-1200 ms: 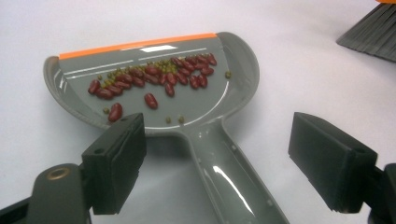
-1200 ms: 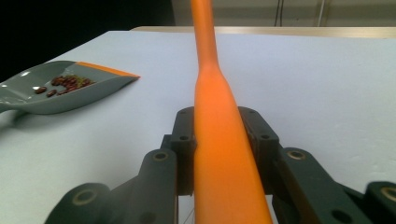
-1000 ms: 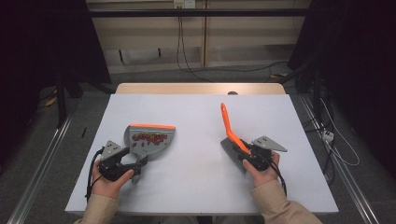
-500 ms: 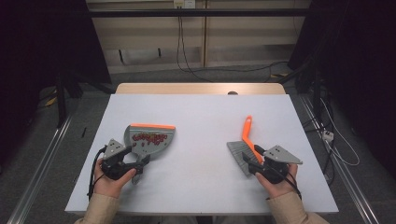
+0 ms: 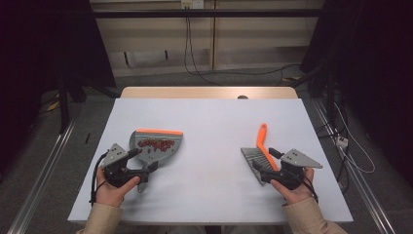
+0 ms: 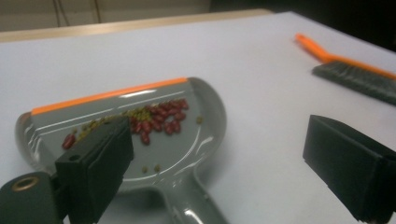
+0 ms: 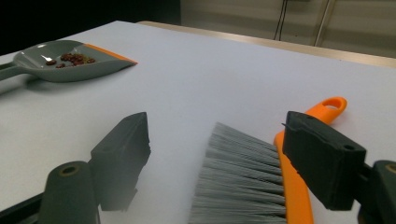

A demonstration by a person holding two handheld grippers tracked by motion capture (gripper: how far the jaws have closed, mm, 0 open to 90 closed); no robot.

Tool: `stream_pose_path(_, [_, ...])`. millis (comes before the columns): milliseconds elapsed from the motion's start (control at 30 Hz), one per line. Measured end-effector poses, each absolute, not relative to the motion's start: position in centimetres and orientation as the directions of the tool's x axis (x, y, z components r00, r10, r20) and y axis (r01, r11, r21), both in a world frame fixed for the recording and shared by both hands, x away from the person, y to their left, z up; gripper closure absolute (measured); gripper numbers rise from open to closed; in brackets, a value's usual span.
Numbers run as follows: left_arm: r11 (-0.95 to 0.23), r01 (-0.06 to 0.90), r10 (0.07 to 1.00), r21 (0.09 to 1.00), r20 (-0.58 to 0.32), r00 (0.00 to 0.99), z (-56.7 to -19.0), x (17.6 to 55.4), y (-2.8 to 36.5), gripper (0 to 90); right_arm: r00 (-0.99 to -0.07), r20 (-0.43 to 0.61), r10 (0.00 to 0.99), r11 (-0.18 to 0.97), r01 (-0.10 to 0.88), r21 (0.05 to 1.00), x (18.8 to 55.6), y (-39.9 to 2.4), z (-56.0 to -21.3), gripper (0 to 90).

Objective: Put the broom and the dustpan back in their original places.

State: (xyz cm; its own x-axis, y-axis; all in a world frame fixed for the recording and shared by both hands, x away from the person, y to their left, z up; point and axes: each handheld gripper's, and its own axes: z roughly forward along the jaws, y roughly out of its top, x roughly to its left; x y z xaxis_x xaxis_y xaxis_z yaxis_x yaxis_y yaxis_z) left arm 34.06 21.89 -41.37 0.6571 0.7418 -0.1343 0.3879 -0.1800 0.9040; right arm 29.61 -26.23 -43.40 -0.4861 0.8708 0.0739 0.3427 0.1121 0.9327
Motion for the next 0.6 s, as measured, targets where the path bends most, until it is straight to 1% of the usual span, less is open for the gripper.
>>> stream_pose_path(133, [-0.176, 0.376, 0.721, 0.910, -0.141, 0.679, -41.4, 34.1, 21.9, 6.4, -0.495, 0.084, 0.865, 0.112, 0.354, 0.929, 29.6, -26.7, -43.6, 21.3])
stream_pose_path(333, [-0.170, 0.369, 0.718, 0.914, -0.141, 0.682, -41.7, 33.9, 22.4, 6.5, -0.503, 0.081, 0.861, 0.120, 0.355, 0.927, 29.3, -27.7, -43.8, 20.4])
stream_pose_path(600, [-0.153, 0.359, 0.720, 0.921, -0.145, 0.679, -42.0, 33.8, 23.2, 6.4, -0.481, 0.075, 0.874, 0.115, 0.354, 0.928, 28.6, -29.2, -44.0, 20.4])
